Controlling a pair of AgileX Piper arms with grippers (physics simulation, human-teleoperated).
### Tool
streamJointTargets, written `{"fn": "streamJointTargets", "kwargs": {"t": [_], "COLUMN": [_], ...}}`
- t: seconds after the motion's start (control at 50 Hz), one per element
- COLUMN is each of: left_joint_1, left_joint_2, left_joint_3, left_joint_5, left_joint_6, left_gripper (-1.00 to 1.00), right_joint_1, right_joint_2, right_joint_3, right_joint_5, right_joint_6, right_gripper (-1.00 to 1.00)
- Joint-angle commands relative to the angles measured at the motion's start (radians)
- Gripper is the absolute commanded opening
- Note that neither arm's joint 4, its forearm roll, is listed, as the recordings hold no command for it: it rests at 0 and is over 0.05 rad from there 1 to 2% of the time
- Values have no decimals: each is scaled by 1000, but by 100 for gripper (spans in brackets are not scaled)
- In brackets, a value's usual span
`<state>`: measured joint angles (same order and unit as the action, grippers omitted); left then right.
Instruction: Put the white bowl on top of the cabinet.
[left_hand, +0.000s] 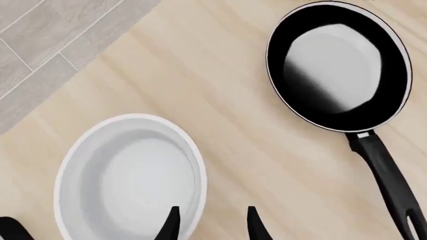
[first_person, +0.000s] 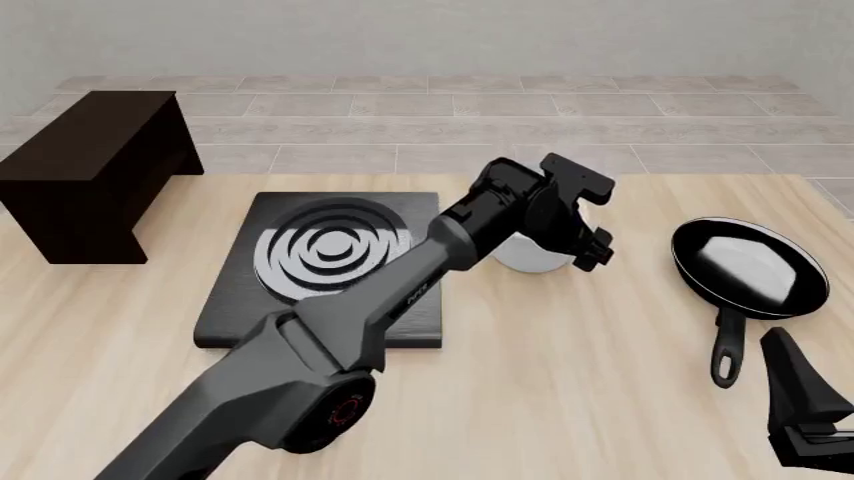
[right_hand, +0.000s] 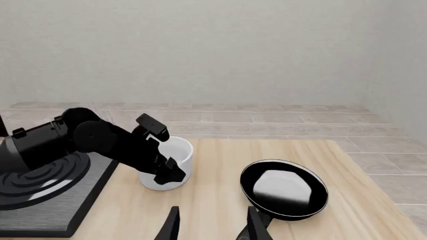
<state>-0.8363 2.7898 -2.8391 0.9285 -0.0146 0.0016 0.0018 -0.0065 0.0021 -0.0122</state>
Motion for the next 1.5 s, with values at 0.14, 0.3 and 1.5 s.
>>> {"fn": "streamJointTargets", "kwargs": {"t": [0.14, 0.3, 1.5], "left_joint_1": [5, 6, 50], "left_joint_2": [50, 69, 181], "left_joint_3": [10, 10, 8], "left_joint_5": [-12, -18, -77], "left_joint_6": [2, -4, -3], "left_gripper": [100, 100, -100], "right_joint_1": [0, 0, 0], "right_joint_2": [0, 0, 0], "right_joint_3": [0, 0, 0], "right_joint_5": [0, 0, 0], "right_joint_6": [0, 0, 0], "right_gripper": [100, 100, 100]}}
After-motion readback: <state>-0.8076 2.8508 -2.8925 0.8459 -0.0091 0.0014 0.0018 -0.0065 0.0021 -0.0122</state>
